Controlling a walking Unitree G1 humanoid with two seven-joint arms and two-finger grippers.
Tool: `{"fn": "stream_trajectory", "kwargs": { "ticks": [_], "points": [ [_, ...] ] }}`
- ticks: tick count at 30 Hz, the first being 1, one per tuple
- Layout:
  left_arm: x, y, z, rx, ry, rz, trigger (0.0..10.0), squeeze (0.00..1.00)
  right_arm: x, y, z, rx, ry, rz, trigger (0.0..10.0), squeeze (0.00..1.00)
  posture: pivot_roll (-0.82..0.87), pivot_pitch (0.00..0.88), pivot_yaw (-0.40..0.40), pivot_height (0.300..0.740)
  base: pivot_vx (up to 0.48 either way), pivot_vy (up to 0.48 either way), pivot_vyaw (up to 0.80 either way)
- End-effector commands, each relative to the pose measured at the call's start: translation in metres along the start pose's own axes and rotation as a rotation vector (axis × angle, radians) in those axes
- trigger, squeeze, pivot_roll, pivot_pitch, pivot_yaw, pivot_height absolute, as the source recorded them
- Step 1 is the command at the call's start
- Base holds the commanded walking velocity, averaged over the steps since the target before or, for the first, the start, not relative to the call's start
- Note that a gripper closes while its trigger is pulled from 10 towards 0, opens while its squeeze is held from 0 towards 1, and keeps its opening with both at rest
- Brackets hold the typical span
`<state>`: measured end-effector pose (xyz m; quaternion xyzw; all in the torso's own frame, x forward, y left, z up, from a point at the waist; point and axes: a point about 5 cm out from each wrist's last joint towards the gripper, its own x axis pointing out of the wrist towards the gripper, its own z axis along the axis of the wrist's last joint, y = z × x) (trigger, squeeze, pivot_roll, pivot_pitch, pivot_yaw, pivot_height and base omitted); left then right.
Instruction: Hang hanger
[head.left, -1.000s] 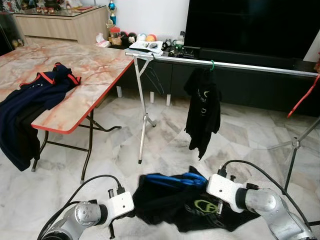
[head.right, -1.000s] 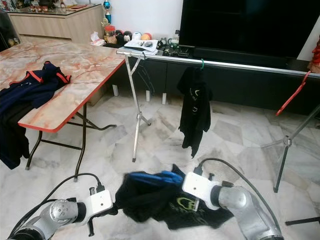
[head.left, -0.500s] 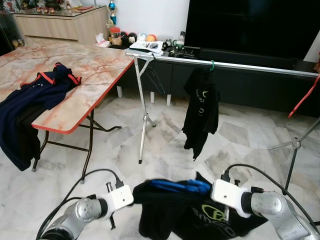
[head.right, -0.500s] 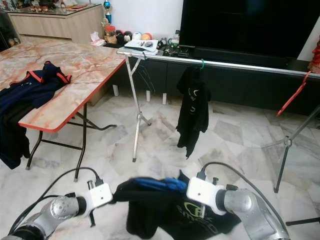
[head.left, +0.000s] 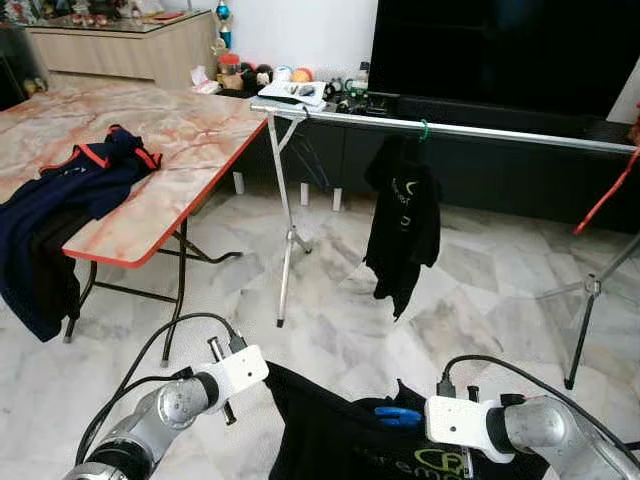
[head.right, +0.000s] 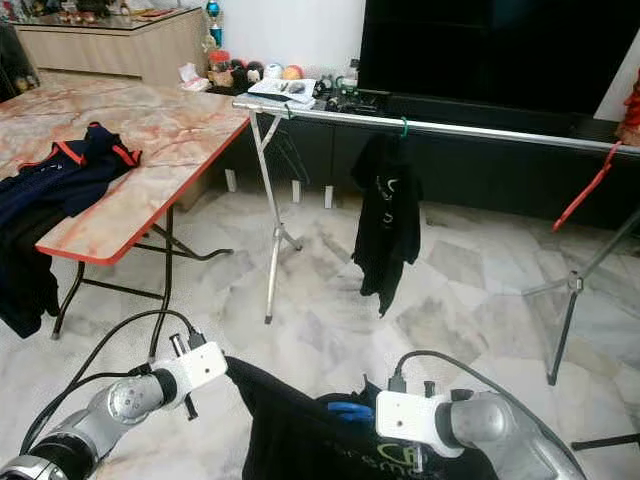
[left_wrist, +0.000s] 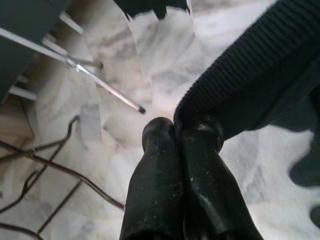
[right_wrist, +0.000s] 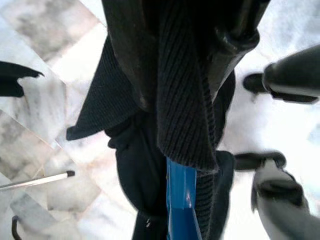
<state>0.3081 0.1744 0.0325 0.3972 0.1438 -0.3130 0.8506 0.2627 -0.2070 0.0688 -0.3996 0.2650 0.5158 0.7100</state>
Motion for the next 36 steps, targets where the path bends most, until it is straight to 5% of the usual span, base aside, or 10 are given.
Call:
{"fn": "stream_trajectory", "kwargs": {
  "ticks": [1, 6, 12, 18, 29, 31, 32, 33, 36],
  "points": [
    [-0.014, 0.012, -0.028, -0.01, 0.138, 0.05, 0.0, 0.0, -0.021, -0.006, -0.014, 0.048, 0.04, -0.021, 10.0, 0.0, 0.05, 0.024, 0.005, 0.74, 0.0, 0.0, 0.0],
    [-0.024, -0.024, -0.048, 0.008, 0.205, -0.209, 0.0, 0.0, -0.045, -0.016, -0.018, 0.057, 0.045, -0.045, 10.0, 0.0, 0.05, 0.024, 0.006, 0.74, 0.0, 0.0, 0.0],
    [-0.029, -0.043, -0.048, -0.046, 0.168, -0.374, 0.0, 0.0, -0.063, -0.034, -0.015, 0.09, -0.02, -0.164, 10.0, 0.0, 0.06, 0.023, 0.007, 0.74, 0.0, 0.0, 0.0],
    [-0.025, -0.043, -0.038, -0.04, 0.126, -0.414, 0.0, 0.0, -0.057, -0.04, 0.002, 0.121, -0.149, -0.213, 10.0, 0.0, 0.06, 0.021, 0.01, 0.74, 0.0, 0.0, 0.0],
    [-0.014, -0.023, -0.013, 0.011, 0.02, -0.32, 0.0, 0.0, -0.03, -0.032, 0.012, 0.121, -0.187, -0.205, 10.0, 0.0, 0.06, 0.021, 0.01, 0.74, 0.0, 0.0, 0.0],
    [-0.013, -0.02, -0.01, 0.014, 0.009, -0.3, 0.8, 0.0, -0.025, -0.028, 0.014, 0.115, -0.186, -0.181, 10.0, 0.0, 0.06, 0.021, 0.01, 0.74, 0.0, 0.0, 0.0],
    [-0.012, -0.019, -0.009, 0.009, 0.005, -0.297, 6.2, 0.0, -0.023, -0.026, 0.015, 0.113, -0.183, -0.174, 10.0, 0.0, 0.06, 0.022, 0.008, 0.74, 0.0, 0.0, 0.0],
    [-0.012, -0.019, -0.008, 0.002, -0.003, -0.301, 10.0, 0.92, -0.017, -0.024, 0.014, 0.102, -0.162, -0.162, 10.0, 0.0, 0.06, 0.022, 0.007, 0.74, 0.0, 0.0, 0.0],
    [-0.013, -0.02, -0.007, -0.006, -0.007, -0.321, 10.0, 1.0, -0.01, -0.019, 0.011, 0.084, -0.131, -0.138, 10.0, 0.0, 0.06, 0.022, 0.007, 0.74, 0.0, 0.0, 0.0]
  ]
}}
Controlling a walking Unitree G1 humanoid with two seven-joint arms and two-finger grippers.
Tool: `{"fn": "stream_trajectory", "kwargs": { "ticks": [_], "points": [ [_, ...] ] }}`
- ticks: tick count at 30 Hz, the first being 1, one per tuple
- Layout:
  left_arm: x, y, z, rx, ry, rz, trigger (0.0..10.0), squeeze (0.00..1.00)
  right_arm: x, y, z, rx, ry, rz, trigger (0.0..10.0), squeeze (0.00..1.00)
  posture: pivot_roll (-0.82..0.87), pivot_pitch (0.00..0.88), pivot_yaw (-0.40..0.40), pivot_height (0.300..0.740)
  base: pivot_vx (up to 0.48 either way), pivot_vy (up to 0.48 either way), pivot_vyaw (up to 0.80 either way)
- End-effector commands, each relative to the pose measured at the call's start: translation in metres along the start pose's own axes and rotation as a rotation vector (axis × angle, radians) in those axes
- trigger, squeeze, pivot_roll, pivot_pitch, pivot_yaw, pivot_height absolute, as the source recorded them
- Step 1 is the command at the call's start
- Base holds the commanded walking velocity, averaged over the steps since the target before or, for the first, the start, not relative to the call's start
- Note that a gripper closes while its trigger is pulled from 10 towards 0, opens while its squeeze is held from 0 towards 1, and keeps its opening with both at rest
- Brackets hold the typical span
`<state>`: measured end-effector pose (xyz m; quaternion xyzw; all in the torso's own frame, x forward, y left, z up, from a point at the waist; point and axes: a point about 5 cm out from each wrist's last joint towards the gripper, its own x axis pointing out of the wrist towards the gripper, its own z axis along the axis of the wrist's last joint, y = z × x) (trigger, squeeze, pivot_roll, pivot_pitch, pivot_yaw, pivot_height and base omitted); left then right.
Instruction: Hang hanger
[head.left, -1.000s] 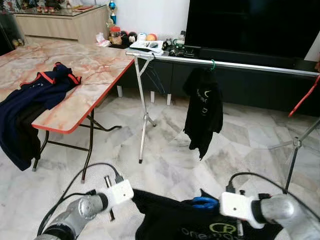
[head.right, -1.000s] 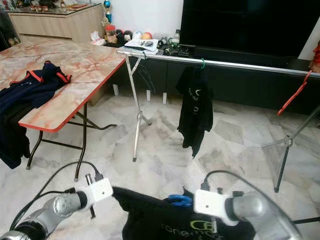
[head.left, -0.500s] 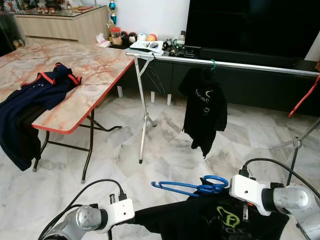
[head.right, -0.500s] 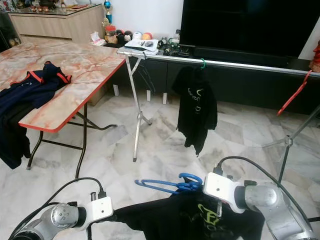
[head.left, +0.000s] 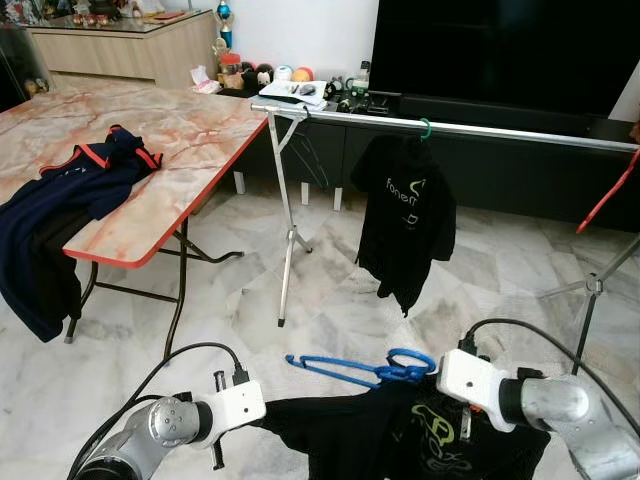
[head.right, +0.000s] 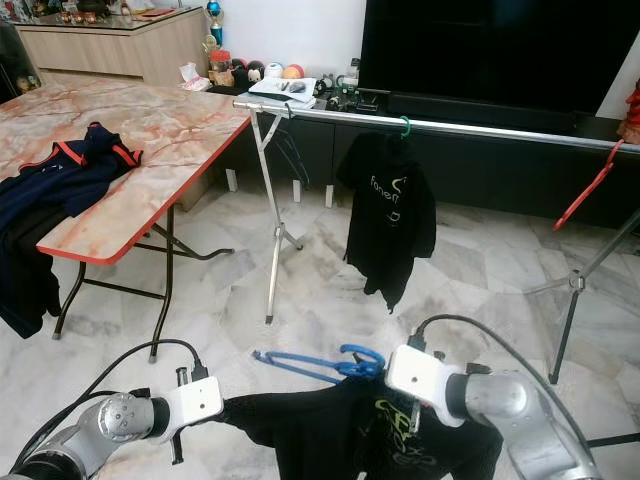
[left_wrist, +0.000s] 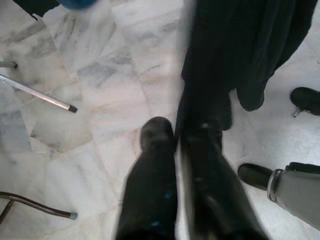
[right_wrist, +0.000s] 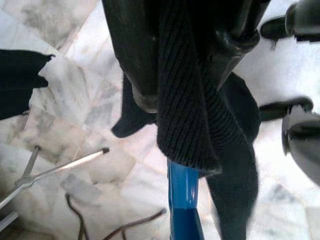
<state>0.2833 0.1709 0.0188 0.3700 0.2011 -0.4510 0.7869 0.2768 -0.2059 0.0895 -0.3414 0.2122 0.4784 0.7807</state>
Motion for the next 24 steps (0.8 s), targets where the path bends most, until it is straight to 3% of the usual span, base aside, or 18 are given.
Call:
{"fn": "stream_trajectory", "kwargs": {
  "ticks": [1, 9, 13, 18, 19, 24],
  "points": [
    [-0.004, 0.006, -0.001, -0.006, 0.001, 0.014, 10.0, 1.0, 0.004, 0.001, -0.002, -0.027, 0.024, 0.003, 10.0, 0.0, 0.06, 0.022, 0.007, 0.74, 0.0, 0.0, 0.0],
    [-0.014, 0.01, 0.001, -0.009, -0.017, -0.038, 10.0, 1.0, 0.02, 0.009, -0.009, -0.067, 0.088, 0.043, 10.0, 0.0, 0.06, 0.027, 0.005, 0.74, 0.0, 0.0, 0.0],
    [-0.018, 0.023, 0.022, -0.043, -0.125, -0.019, 10.0, 1.0, 0.032, 0.013, -0.007, -0.09, 0.089, 0.1, 10.0, 0.0, 0.07, 0.026, 0.004, 0.74, 0.0, 0.0, 0.0],
    [-0.016, 0.027, 0.038, -0.039, -0.172, -0.054, 10.0, 1.0, 0.042, 0.014, -0.005, -0.107, 0.098, 0.127, 10.0, 0.0, 0.08, 0.023, 0.001, 0.74, 0.0, 0.0, 0.0],
    [-0.012, 0.027, 0.051, -0.038, -0.216, -0.077, 10.0, 1.0, 0.048, 0.01, 0.002, -0.1, 0.075, 0.115, 10.0, 0.0, 0.08, 0.023, 0.001, 0.74, 0.0, 0.0, 0.0],
    [-0.005, 0.027, 0.067, -0.051, -0.273, -0.094, 10.0, 1.0, 0.054, 0.003, 0.011, -0.104, 0.047, 0.103, 10.0, 0.0, 0.07, 0.022, 0.002, 0.74, 0.0, 0.0, 0.0]
  ]
}}
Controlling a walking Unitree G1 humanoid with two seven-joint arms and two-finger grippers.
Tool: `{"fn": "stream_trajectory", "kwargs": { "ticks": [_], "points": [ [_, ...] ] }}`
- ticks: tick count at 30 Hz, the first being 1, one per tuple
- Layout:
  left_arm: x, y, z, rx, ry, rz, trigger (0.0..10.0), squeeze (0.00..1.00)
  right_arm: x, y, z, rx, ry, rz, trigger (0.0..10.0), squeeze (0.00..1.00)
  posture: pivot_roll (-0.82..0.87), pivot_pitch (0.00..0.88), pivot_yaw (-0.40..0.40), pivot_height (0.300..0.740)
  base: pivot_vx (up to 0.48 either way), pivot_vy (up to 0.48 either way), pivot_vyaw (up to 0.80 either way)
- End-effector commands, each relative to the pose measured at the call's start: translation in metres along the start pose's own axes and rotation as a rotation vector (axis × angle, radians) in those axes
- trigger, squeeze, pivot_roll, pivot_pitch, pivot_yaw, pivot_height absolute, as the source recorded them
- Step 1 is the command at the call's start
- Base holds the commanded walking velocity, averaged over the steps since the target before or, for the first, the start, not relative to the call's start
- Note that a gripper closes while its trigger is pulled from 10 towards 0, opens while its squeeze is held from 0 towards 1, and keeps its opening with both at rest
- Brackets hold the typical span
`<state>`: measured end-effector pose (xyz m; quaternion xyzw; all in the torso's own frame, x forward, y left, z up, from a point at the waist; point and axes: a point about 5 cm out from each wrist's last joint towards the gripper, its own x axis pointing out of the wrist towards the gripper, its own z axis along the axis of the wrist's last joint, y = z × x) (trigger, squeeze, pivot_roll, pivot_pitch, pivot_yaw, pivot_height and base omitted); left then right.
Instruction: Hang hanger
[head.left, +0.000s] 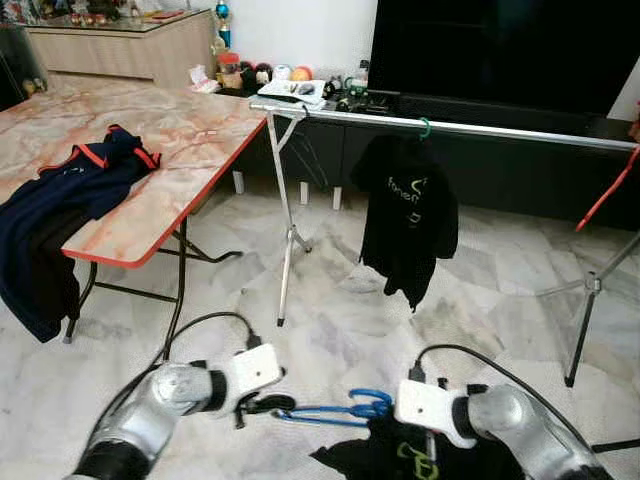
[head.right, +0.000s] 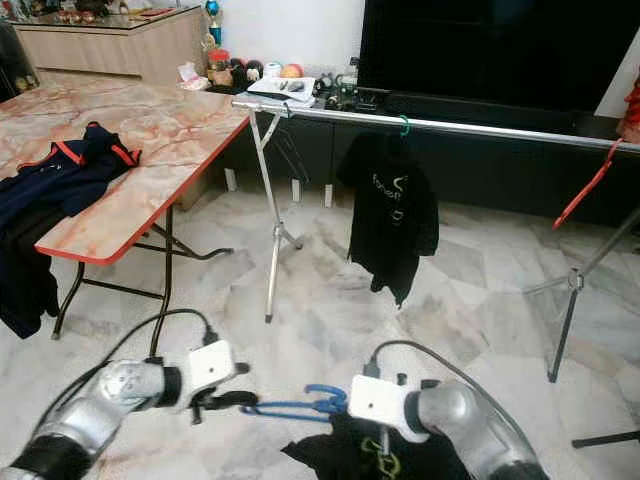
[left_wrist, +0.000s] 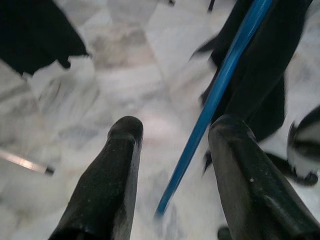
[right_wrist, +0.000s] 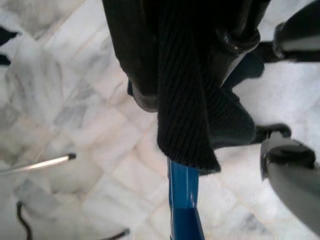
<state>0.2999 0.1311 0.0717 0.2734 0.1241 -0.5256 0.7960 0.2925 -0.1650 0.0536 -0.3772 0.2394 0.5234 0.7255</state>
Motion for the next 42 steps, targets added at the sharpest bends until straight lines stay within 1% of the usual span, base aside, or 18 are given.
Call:
{"fn": "stream_trajectory", "kwargs": {
  "ticks": [1, 2, 3, 4, 5, 6, 9, 13, 20, 29, 34, 38, 39, 41, 42],
  "points": [
    [-0.001, 0.004, 0.004, 0.008, -0.005, -0.005, 10.0, 1.0, -0.003, -0.008, 0.005, -0.019, -0.021, -0.026, 10.0, 0.0, 0.07, 0.022, 0.001, 0.74, 0.0, 0.0, 0.0],
    [0.0, 0.004, 0.005, 0.012, -0.001, -0.011, 10.0, 1.0, -0.003, -0.009, 0.006, -0.02, -0.025, -0.033, 10.0, 0.0, 0.07, 0.022, 0.001, 0.74, 0.0, 0.0, 0.0],
    [0.001, 0.003, 0.005, 0.019, 0.01, -0.019, 10.0, 0.55, -0.003, -0.012, 0.007, -0.016, -0.034, -0.048, 10.0, 0.0, 0.08, 0.025, -0.001, 0.74, 0.0, 0.0, 0.0],
    [0.003, 0.003, 0.006, 0.03, 0.015, -0.024, 10.0, 0.0, -0.004, -0.015, 0.01, -0.001, -0.055, -0.066, 10.0, 0.0, 0.08, 0.025, -0.001, 0.74, 0.0, 0.0, 0.0],
    [0.005, 0.003, 0.009, 0.029, 0.012, -0.028, 10.0, 0.0, -0.006, -0.02, 0.016, 0.019, -0.096, -0.086, 10.0, 0.0, 0.08, 0.025, -0.001, 0.74, 0.0, 0.0, 0.0],
    [0.006, 0.003, 0.011, 0.021, 0.002, -0.03, 10.0, 0.0, -0.007, -0.021, 0.02, 0.019, -0.117, -0.083, 10.0, 0.0, 0.08, 0.025, -0.001, 0.74, 0.0, 0.0, 0.0],
    [0.008, 0.002, 0.014, 0.022, -0.007, -0.038, 10.0, 0.0, -0.009, -0.02, 0.024, -0.001, -0.133, -0.062, 10.0, 0.0, 0.08, 0.025, -0.001, 0.74, 0.0, 0.0, 0.0],
    [0.009, 0.001, 0.014, 0.029, -0.005, -0.045, 10.0, 0.0, -0.011, -0.019, 0.023, -0.014, -0.127, -0.053, 10.0, 0.0, 0.08, 0.025, -0.001, 0.74, 0.0, 0.0, 0.0],
    [0.012, 0.0, 0.016, 0.038, -0.003, -0.044, 10.0, 0.0, -0.012, -0.013, 0.027, -0.04, -0.141, -0.004, 10.0, 0.0, 0.07, 0.023, -0.002, 0.74, 0.0, 0.0, 0.0],
    [0.017, -0.002, 0.021, 0.038, -0.019, -0.057, 10.0, 0.0, -0.011, -0.011, 0.03, -0.05, -0.149, 0.014, 10.0, 0.0, 0.07, 0.021, -0.004, 0.74, 0.0, 0.0, 0.0],
    [0.022, -0.004, 0.026, 0.042, -0.032, -0.071, 10.0, 0.0, -0.011, -0.011, 0.03, -0.056, -0.145, 0.015, 10.0, 0.0, 0.07, 0.016, -0.003, 0.74, 0.0, 0.0, 0.0],
    [0.023, -0.004, 0.027, 0.042, -0.037, -0.071, 9.9, 0.0, -0.01, -0.011, 0.03, -0.056, -0.146, 0.014, 10.0, 0.0, 0.07, 0.01, -0.001, 0.74, 0.0, 0.0, 0.0],
    [0.023, -0.004, 0.027, 0.042, -0.037, -0.073, 8.6, 0.0, -0.009, -0.01, 0.031, -0.056, -0.146, 0.015, 10.0, 0.0, 0.07, 0.01, -0.001, 0.74, 0.0, 0.0, 0.0],
    [0.023, -0.004, 0.027, 0.041, -0.038, -0.077, 3.2, 0.0, -0.009, -0.01, 0.031, -0.057, -0.147, 0.016, 10.0, 0.0, 0.07, 0.01, -0.001, 0.74, 0.0, 0.0, 0.0],
    [0.023, -0.004, 0.027, 0.038, -0.039, -0.08, 0.0, 0.0, -0.009, -0.01, 0.031, -0.056, -0.148, 0.014, 10.0, 0.0, 0.07, 0.01, -0.001, 0.74, 0.0, 0.0, 0.0]
  ]
}}
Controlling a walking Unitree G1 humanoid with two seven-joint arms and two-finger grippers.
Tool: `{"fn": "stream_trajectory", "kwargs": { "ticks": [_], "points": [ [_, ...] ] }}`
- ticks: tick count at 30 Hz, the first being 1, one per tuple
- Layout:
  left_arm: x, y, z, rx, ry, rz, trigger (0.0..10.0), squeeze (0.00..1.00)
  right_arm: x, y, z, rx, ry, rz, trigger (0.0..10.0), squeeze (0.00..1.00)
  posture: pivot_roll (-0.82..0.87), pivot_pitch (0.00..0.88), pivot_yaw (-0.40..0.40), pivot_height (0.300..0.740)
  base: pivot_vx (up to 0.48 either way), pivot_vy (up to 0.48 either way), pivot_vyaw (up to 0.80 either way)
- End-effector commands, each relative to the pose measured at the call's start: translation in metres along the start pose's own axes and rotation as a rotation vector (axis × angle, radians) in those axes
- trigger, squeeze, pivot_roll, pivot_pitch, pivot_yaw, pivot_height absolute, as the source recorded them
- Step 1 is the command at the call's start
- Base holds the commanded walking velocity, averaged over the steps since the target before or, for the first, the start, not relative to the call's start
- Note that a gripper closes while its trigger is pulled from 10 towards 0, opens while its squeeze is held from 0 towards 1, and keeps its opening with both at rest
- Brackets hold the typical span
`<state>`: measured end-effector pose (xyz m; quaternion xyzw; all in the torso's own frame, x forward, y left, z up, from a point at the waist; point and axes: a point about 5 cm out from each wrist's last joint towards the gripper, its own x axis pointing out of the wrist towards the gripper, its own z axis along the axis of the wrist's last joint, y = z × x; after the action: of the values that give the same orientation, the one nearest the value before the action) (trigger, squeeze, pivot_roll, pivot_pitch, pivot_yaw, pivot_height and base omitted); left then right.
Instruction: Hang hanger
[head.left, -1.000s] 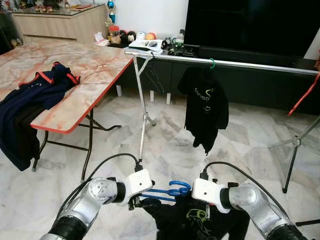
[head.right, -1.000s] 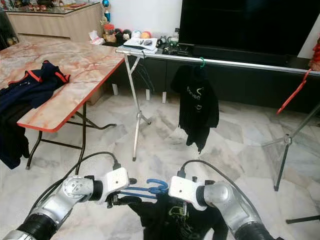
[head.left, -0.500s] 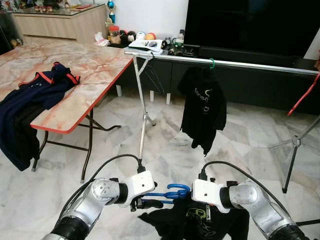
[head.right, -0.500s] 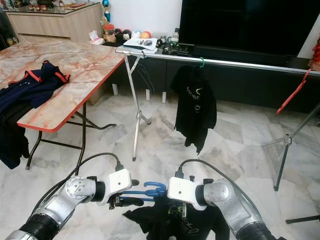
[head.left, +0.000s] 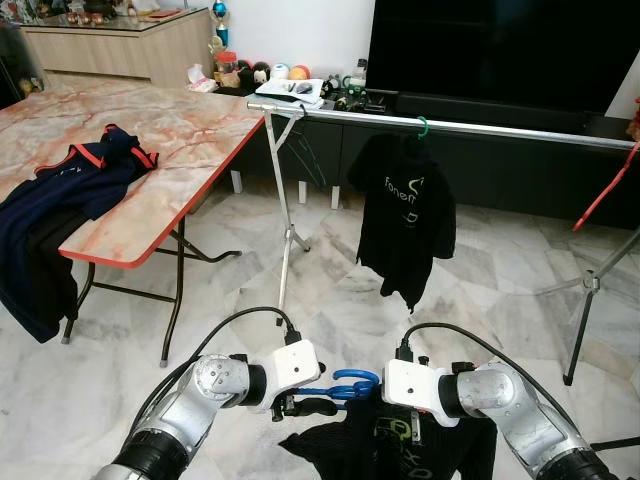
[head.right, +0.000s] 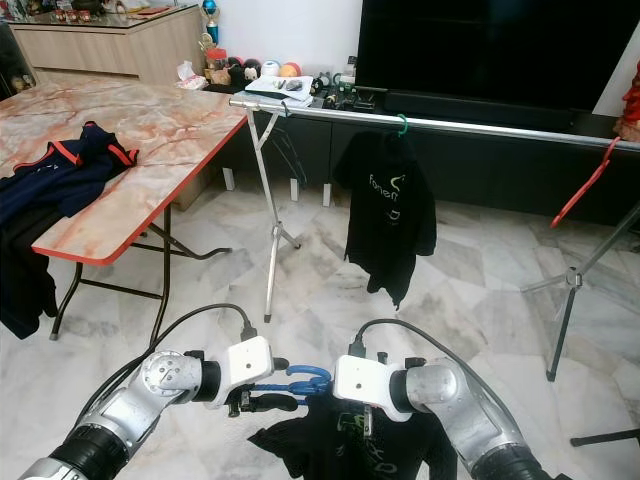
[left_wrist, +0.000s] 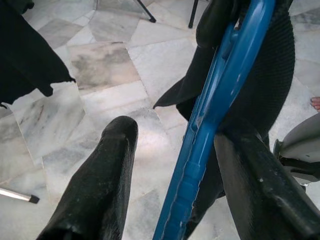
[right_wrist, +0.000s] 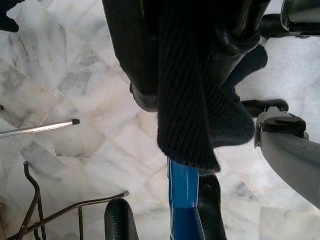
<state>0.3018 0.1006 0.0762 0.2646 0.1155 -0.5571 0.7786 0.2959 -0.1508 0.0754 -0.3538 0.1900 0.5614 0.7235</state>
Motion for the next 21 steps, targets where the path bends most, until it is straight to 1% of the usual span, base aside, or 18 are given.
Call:
{"fn": "stream_trajectory", "kwargs": {
  "ticks": [1, 21],
  "points": [
    [0.0015, 0.0018, 0.0067, 0.023, -0.003, -0.016, 0.0, 0.0, -0.0018, -0.0034, 0.0068, -0.02, -0.023, -0.018, 10.0, 0.0, 0.07, 0.008, -0.001, 0.74, 0.0, 0.0, 0.0],
    [0.0026, 0.0001, 0.0095, -0.004, -0.021, -0.038, 0.0, 0.0, -0.0009, -0.0056, 0.0082, -0.018, -0.028, -0.036, 10.0, 0.0, 0.07, 0.016, 0.0, 0.74, 0.0, 0.0, 0.0]
  ]
}}
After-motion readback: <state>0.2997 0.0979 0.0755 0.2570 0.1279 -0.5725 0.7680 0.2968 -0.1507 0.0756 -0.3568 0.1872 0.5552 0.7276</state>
